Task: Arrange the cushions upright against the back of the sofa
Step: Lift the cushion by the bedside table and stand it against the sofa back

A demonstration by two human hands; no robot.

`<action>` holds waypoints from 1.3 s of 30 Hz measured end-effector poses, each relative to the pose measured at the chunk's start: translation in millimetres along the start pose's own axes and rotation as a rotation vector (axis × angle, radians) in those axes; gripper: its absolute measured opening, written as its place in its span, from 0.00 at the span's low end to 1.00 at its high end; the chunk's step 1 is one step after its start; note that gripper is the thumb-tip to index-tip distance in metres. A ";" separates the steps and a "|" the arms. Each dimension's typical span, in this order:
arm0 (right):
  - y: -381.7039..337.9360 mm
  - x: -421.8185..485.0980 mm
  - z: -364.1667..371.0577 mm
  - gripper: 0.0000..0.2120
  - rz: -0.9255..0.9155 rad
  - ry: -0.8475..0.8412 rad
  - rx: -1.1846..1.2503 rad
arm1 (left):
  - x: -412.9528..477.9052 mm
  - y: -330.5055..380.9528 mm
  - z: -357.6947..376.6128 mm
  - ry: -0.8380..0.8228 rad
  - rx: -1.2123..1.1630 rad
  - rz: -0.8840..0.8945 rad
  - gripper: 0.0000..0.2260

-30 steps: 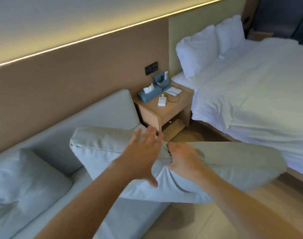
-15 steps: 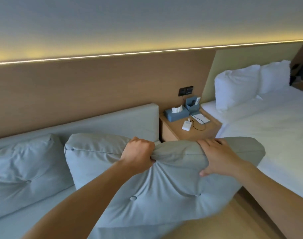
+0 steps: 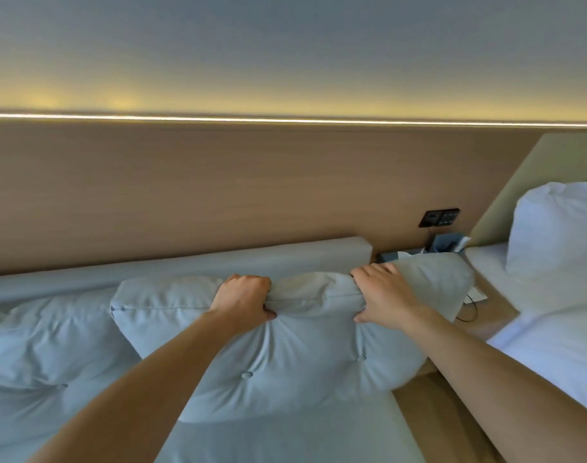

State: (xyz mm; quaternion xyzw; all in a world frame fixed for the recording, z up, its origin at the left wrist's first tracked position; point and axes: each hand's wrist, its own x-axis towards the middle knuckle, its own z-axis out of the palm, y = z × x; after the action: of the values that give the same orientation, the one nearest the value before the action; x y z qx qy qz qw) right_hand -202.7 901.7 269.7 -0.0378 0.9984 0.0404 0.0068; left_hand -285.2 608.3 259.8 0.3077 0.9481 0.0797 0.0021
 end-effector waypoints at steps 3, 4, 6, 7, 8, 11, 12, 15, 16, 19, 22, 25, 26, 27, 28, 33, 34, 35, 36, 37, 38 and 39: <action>8.7 51.1 18.4 0.37 0.002 0.001 -0.006 | 40.2 -20.6 14.6 0.021 0.038 -0.027 0.15; 12.5 66.0 25.7 0.37 0.000 0.005 -0.002 | 52.1 -25.6 22.3 0.031 0.046 -0.039 0.15; 20.6 92.3 43.1 0.37 -0.012 0.022 0.007 | 73.3 -34.7 41.5 0.055 0.063 -0.063 0.16; 25.4 103.8 53.1 0.37 -0.022 0.029 0.006 | 82.2 -38.6 53.4 0.062 0.066 -0.076 0.16; 31.1 113.9 64.5 0.38 -0.028 0.034 0.003 | 91.0 -41.7 66.4 0.066 0.064 -0.089 0.16; 47.7 139.1 97.6 0.39 -0.039 0.051 -0.016 | 117.5 -49.1 104.1 0.091 0.060 -0.096 0.18; 53.4 147.2 108.9 0.39 -0.040 0.048 -0.018 | 125.9 -50.9 117.3 0.105 0.054 -0.095 0.20; 69.9 168.1 146.3 0.48 -0.009 0.001 -0.009 | 149.0 -54.8 159.0 0.105 0.039 -0.117 0.31; 75.5 171.9 162.6 0.53 0.013 -0.048 0.009 | 153.7 -55.2 174.2 0.055 0.040 -0.150 0.38; 88.7 175.2 214.5 0.65 0.065 -0.199 0.067 | 161.4 -56.4 222.0 -0.137 0.012 -0.273 0.56; 99.5 183.3 241.3 0.68 0.066 -0.238 0.117 | 174.5 -63.6 238.4 -0.203 -0.023 -0.280 0.63; 106.8 191.8 242.8 0.69 0.040 -0.261 0.151 | 182.6 -70.7 234.1 -0.259 -0.042 -0.284 0.67; 108.4 192.0 242.5 0.69 0.031 -0.265 0.162 | 183.0 -70.6 234.2 -0.271 -0.037 -0.288 0.68; 109.1 190.9 241.3 0.69 0.017 -0.266 0.180 | 182.4 -69.4 234.9 -0.276 -0.026 -0.293 0.68; 110.6 190.1 239.1 0.69 -0.001 -0.270 0.210 | 181.9 -67.8 235.1 -0.280 -0.015 -0.300 0.67; 153.9 161.0 215.7 0.44 0.096 0.219 0.668 | 180.7 -51.9 216.7 -0.316 0.035 -0.341 0.67; 171.0 150.6 215.9 0.40 0.248 0.399 0.732 | 182.7 -43.7 211.0 -0.311 0.041 -0.334 0.67; 187.9 140.2 217.2 0.40 0.455 0.501 0.820 | 186.1 -33.2 206.1 -0.298 0.048 -0.308 0.68; 202.2 130.7 219.0 0.44 0.686 0.512 0.977 | 190.6 -22.2 204.0 -0.284 0.061 -0.264 0.69; 214.9 123.3 225.1 0.49 0.890 0.441 1.156 | 195.2 -11.4 204.2 -0.281 0.080 -0.216 0.69; 222.6 118.8 230.9 0.51 1.021 0.312 1.292 | 199.4 -1.4 206.9 -0.294 0.100 -0.179 0.69; 227.2 116.5 237.6 0.51 1.072 0.174 1.402 | 202.4 6.6 211.9 -0.314 0.121 -0.164 0.69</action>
State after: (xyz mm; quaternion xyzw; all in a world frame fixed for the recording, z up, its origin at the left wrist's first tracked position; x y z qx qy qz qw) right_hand -333.6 1138.1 49.1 0.4451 0.6739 -0.5858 -0.0674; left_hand -434.2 763.5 60.7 0.2375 0.9611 -0.0268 0.1383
